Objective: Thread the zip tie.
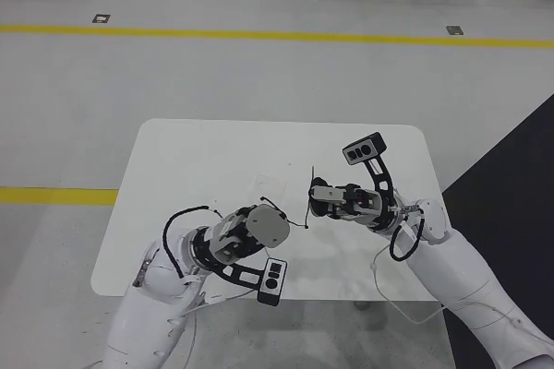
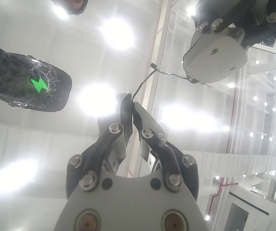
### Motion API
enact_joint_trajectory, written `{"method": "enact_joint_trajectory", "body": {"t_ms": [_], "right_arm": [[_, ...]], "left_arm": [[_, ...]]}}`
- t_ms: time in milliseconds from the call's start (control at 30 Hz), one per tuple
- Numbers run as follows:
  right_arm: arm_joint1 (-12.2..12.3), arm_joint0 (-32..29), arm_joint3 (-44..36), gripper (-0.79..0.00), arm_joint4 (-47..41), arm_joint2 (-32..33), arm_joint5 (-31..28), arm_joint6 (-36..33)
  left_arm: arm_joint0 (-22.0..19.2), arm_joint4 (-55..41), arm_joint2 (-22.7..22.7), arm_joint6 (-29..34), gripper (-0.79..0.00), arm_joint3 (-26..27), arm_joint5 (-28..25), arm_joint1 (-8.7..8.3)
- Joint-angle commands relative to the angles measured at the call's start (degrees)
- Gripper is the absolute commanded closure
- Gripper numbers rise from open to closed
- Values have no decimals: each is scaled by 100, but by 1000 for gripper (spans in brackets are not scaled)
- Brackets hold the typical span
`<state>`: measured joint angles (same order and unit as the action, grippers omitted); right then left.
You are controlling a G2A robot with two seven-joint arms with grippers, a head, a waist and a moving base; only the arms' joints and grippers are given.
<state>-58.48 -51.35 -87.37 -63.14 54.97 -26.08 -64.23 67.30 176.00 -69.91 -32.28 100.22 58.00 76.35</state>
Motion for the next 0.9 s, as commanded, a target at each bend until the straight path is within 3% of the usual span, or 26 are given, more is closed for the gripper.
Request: {"method": "enact_joint_trajectory", "body": {"t_ms": [0,867], "right_arm": [[0,0,0,0,0,0,0,0],[0,0,0,0,0,0,0,0]], "left_arm": [[11,0,-16,-12,0,16,0,27],[126,0,-180,-538,0,-20,0,303]]}}
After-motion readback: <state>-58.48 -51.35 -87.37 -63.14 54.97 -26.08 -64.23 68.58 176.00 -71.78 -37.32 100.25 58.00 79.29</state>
